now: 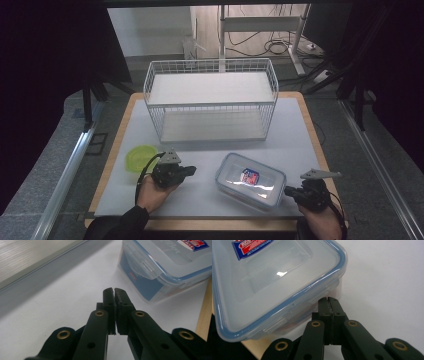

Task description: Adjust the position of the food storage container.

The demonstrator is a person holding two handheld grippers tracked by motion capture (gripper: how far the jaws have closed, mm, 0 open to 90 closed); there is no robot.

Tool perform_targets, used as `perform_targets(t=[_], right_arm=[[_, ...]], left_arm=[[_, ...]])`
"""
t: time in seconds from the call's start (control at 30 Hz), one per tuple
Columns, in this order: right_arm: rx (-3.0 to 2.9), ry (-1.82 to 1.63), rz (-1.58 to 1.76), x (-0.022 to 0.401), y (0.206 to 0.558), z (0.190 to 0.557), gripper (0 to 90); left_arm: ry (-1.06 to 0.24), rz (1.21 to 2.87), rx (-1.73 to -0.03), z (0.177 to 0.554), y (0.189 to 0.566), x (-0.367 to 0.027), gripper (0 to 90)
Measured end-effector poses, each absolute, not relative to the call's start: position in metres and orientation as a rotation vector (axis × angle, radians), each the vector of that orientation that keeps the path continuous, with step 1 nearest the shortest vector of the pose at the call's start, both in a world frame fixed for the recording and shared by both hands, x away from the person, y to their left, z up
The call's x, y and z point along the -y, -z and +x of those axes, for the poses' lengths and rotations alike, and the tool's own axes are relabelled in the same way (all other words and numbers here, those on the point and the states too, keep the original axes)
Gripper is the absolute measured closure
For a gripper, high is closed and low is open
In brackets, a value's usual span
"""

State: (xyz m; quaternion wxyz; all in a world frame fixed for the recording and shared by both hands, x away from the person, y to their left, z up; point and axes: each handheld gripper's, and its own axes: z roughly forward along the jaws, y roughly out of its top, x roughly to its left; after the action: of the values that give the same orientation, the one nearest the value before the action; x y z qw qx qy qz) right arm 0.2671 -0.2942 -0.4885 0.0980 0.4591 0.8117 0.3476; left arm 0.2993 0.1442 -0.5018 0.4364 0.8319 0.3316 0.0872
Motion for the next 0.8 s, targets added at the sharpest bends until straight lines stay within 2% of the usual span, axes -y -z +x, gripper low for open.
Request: perform_targets(t=[0.4,0.67,0.8], right_arm=[[-2.440,-1.049,1.327,0.273,0.490,0.298,89.7],[-2.500,-1.040,1.264,0.241,0.491,0.331,89.7],[-2.529,-1.024,1.226,0.224,0.491,0.346,89.7]], left_arm=[[-0.167,2.101,-0.848,0.302,0.513,-0.133,88.1],[-0.180,2.109,-0.903,0.305,0.516,-0.140,87.9],[-0.227,2.127,-0.951,0.305,0.516,-0.145,88.4]])
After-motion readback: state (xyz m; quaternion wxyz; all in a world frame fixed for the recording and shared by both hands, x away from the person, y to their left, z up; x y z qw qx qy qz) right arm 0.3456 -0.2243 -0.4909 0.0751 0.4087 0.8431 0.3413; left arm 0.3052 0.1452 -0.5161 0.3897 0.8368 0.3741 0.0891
